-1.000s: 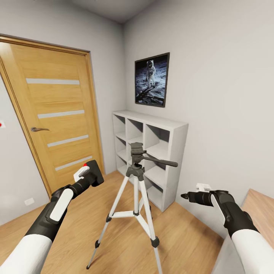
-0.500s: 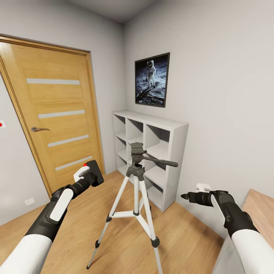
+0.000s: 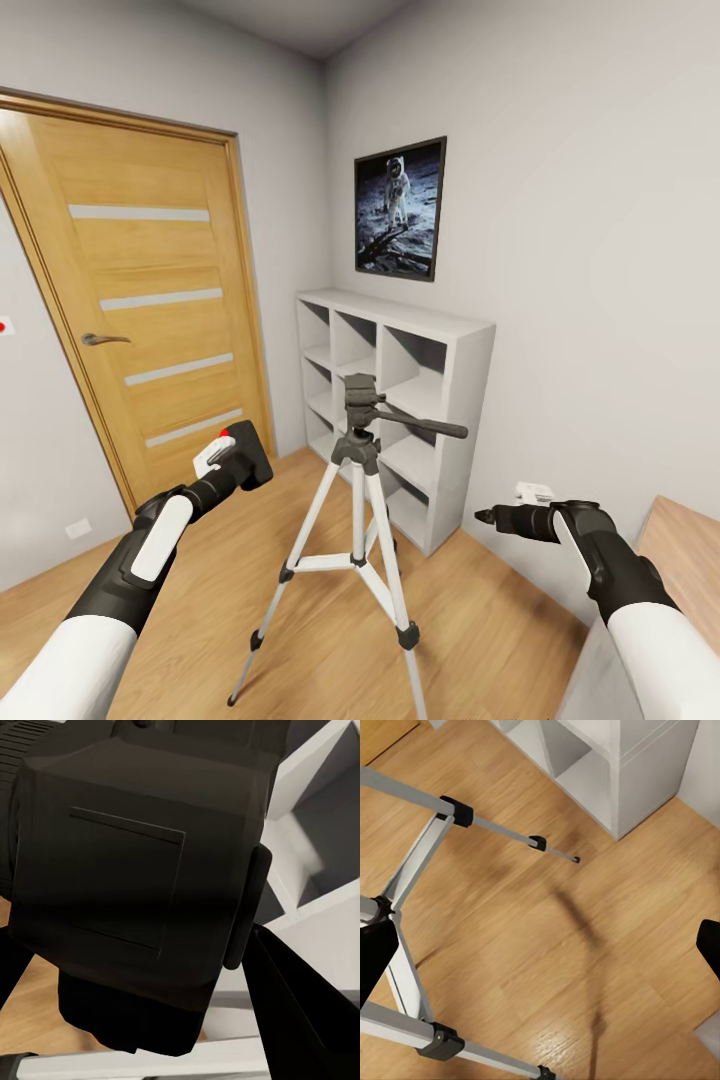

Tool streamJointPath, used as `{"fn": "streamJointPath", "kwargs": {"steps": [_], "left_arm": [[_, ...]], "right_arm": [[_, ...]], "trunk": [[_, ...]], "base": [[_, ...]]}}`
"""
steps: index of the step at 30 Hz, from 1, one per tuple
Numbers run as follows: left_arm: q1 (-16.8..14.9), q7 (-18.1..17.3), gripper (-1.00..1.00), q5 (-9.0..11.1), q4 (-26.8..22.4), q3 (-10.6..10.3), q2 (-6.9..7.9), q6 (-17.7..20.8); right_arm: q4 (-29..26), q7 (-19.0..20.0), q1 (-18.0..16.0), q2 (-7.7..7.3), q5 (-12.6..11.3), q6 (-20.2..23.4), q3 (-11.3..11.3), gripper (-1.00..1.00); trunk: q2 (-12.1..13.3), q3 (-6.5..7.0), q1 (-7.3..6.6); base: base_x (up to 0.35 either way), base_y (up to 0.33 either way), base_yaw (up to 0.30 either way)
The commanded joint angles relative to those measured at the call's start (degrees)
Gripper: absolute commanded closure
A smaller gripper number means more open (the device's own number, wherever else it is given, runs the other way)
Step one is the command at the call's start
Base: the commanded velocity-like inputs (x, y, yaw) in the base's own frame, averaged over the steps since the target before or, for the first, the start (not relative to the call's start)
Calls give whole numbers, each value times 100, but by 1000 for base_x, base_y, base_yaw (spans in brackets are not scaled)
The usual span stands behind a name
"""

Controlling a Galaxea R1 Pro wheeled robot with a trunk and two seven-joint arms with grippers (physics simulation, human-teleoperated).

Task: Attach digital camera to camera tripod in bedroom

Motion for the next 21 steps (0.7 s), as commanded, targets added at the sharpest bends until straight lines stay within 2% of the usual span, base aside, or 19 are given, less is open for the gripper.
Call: {"fn": "streamJointPath", "kwargs": {"steps": [1, 21], "left_arm": [[-1, 33, 100, 59, -9, 2, 0, 26], [-1, 32, 100, 59, -9, 2, 0, 30]], "right_arm": [[-4, 5, -1, 1, -26, 33, -10, -100], [-4, -13, -1, 5, -23, 25, -10, -100]], "trunk": [[-5, -9, 2], [-5, -180, 2]], "base": [[0, 0, 0], [0, 0, 0]]}}
